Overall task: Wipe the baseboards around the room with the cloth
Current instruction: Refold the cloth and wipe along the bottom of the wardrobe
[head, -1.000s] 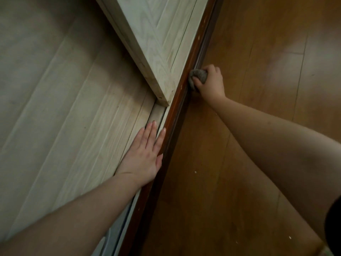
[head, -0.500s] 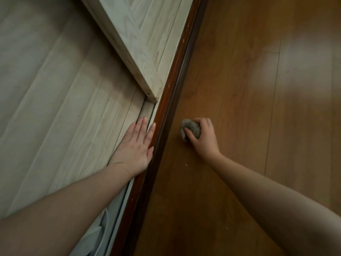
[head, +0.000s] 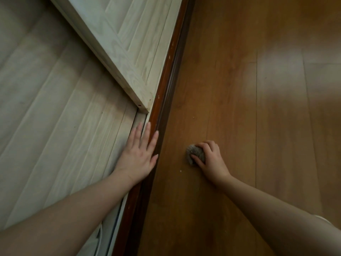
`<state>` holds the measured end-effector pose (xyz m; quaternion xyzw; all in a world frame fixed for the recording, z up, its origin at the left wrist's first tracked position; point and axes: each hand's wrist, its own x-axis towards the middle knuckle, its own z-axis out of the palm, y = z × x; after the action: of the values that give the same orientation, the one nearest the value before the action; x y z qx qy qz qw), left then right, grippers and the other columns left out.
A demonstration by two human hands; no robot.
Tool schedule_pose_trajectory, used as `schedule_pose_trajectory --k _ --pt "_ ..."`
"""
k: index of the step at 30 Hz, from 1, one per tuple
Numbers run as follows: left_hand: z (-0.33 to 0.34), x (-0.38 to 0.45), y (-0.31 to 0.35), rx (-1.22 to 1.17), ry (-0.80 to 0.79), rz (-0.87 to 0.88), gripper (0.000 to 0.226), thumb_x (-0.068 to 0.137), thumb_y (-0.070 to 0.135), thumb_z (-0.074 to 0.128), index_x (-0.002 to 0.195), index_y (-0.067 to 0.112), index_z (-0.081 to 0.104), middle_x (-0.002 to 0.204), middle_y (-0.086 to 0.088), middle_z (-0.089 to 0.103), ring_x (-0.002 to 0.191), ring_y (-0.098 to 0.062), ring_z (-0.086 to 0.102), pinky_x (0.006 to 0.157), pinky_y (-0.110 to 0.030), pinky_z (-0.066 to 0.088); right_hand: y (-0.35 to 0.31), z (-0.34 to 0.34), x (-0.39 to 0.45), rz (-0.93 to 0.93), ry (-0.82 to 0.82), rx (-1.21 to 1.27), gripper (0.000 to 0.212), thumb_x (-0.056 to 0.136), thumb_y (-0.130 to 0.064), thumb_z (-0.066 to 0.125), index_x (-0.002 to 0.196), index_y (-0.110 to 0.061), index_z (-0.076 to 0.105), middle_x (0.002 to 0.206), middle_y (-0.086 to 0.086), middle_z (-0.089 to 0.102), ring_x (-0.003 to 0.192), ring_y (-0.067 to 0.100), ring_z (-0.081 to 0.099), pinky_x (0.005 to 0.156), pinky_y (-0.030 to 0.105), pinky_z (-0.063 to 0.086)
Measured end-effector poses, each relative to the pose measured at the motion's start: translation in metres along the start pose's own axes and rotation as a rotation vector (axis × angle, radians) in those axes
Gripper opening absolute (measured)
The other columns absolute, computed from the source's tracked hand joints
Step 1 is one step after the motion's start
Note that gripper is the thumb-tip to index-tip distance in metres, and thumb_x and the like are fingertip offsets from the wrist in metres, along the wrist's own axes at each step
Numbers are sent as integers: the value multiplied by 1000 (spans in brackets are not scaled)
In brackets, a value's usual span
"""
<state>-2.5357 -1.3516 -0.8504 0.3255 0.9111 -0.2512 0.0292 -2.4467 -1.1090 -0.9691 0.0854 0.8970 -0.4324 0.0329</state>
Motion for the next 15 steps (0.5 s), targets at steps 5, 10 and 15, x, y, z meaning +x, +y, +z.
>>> schedule_pose_trajectory --k 5,10,15 --pt "-7 55 7 27 145 177 68 101 46 1 153 6 -17 159 -19 -25 151 -30 -19 121 -47 -16 0 -4 9 -43 37 -21 44 95 -40 61 132 -19 51 131 0 41 122 14 36 106 31 39" --pt "0 93 -15 28 127 89 66 101 42 -2 155 4 -8 165 -17 -11 153 -26 -14 123 -42 -12 4 -19 43 -83 41 -49 43 95 -40 61 131 -17 52 131 2 42 124 17 37 106 31 37" --pt "8 97 -16 -164 194 223 63 102 41 22 155 7 23 164 -12 20 153 -23 12 125 -39 -3 9 -37 116 -139 35 -137 47 95 -37 64 133 -12 52 132 11 44 125 26 39 106 40 40"
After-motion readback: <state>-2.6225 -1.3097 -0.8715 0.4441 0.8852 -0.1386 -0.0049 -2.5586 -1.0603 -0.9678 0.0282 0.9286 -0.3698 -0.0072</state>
